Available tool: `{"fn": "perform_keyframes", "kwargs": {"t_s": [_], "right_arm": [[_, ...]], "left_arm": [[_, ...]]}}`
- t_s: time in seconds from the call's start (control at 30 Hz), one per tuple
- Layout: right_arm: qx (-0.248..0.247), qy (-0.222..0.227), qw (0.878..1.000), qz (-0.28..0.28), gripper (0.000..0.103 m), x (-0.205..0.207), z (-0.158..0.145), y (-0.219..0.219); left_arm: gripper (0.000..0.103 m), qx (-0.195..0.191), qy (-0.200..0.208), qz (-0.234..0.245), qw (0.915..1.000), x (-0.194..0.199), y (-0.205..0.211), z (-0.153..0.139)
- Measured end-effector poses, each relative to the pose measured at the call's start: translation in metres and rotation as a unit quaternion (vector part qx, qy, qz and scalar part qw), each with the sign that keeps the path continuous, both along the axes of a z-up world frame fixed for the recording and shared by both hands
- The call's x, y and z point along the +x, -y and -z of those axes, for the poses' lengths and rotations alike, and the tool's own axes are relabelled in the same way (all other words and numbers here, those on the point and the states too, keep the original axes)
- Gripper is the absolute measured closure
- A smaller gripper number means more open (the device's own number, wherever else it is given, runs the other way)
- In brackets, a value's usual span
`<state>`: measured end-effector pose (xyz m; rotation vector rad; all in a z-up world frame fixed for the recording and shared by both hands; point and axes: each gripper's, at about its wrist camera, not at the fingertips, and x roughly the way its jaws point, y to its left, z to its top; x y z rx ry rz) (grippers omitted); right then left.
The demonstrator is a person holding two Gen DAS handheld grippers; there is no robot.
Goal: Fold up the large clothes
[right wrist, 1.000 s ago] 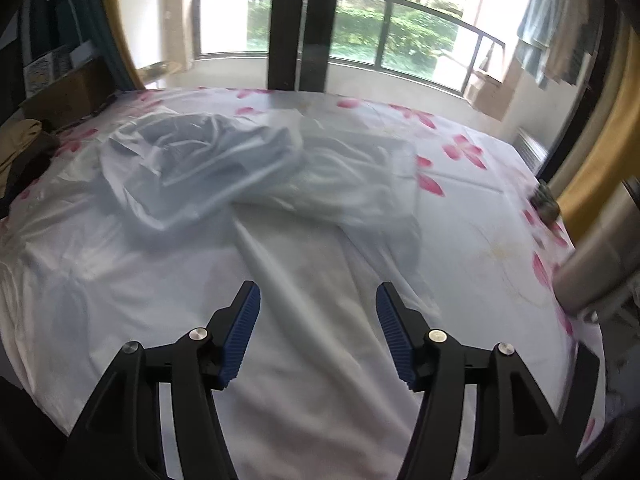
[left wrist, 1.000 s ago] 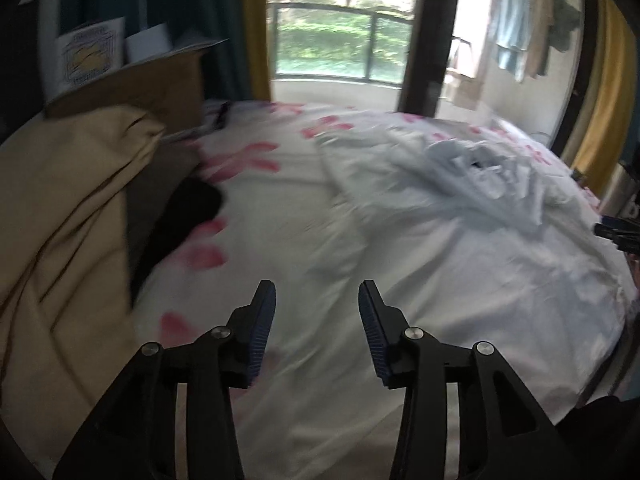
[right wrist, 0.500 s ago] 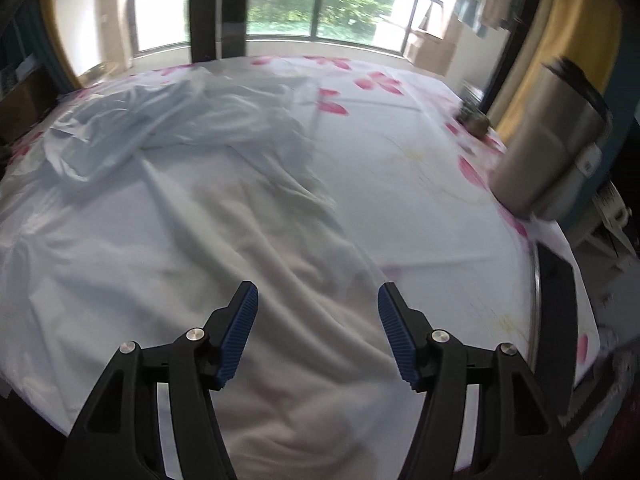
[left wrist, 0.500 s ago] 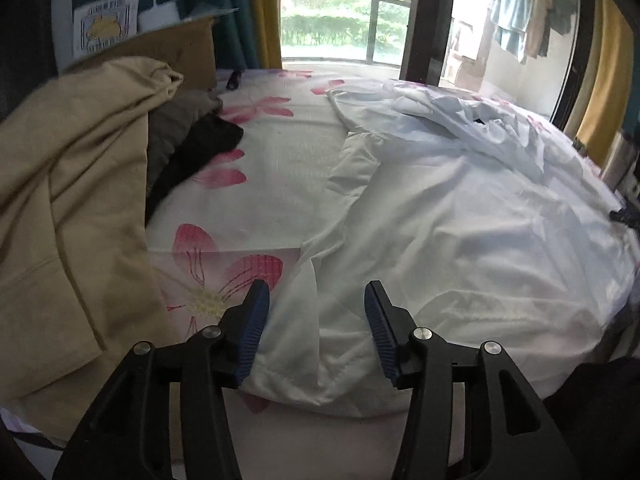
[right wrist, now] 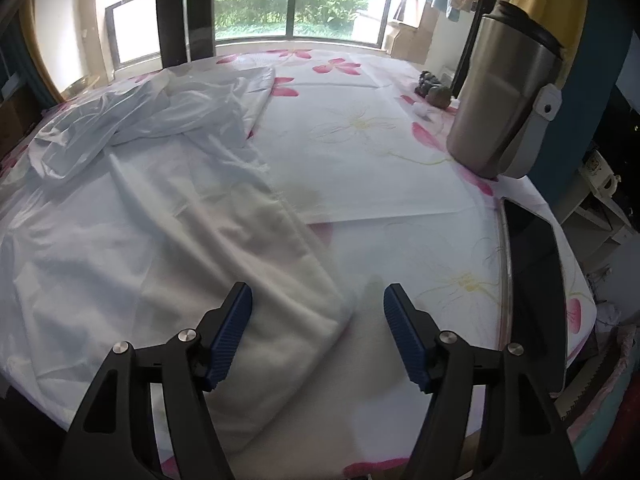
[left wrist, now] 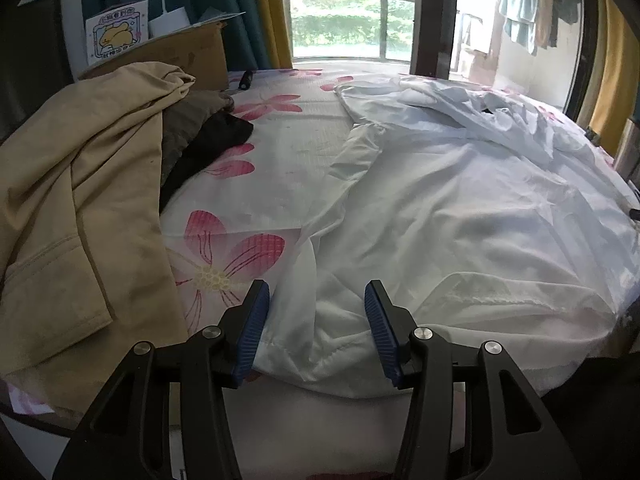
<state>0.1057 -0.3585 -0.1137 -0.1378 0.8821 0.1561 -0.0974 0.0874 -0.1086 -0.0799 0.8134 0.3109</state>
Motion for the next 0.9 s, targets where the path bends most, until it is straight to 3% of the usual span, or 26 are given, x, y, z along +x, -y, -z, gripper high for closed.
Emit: {"fn": "perform_keyframes", "kwargs": {"t_s": [0.07, 0.23, 0.3, 0.37, 0.4, 0.47, 0.5, 0.57, 0.7, 0.9], "right_arm": [[0.023, 0.001, 1.0, -0.002, 0.033, -0.001, 0.002, 0.002], [0.027, 0.011, 0.999, -0.041, 0.034, -0.023, 0.004, -0.015], [0.023, 0.02, 0.998, -0.06, 0.048, -0.034, 0.004, -0.026], [0.024, 0.028, 0.997, -0.073, 0.078, -0.045, 0.003, -0.036], [0.027, 0.029, 0.996, -0.076, 0.084, -0.048, 0.003, -0.04], [0.017, 0.041, 0.996, -0.078, 0.093, -0.055, 0.004, -0.047], [0.015, 0.046, 0.996, -0.081, 0.095, -0.058, 0.005, -0.05], [0.019, 0.049, 0.995, -0.082, 0.096, -0.061, 0.005, -0.051], [0.033, 0.044, 0.995, -0.084, 0.096, -0.059, 0.003, -0.048], [0.044, 0.089, 0.992, -0.073, 0.097, -0.056, -0.027, -0.045]], "left_arm": [[0.05, 0.0, 0.002, -0.007, 1.0, 0.0, 0.001, 0.0], [0.05, -0.012, -0.006, 0.009, 0.9999, -0.001, 0.008, -0.001], [0.05, -0.009, -0.005, 0.028, 0.9995, -0.001, 0.013, 0.0], [0.051, -0.002, -0.002, 0.04, 0.9992, 0.001, 0.017, 0.002], [0.052, -0.002, -0.001, 0.043, 0.9991, 0.001, 0.018, 0.002], [0.066, -0.005, 0.0, 0.058, 0.9983, 0.001, 0.02, 0.001], [0.071, -0.004, 0.001, 0.067, 0.9977, 0.001, 0.022, 0.001], [0.096, 0.0, 0.0, 0.079, 0.9969, 0.001, 0.027, 0.0], [0.097, -0.022, 0.004, 0.096, 0.9951, 0.0, 0.025, -0.003], [0.098, -0.039, 0.063, 0.089, 0.9932, -0.005, 0.017, -0.036]]}}
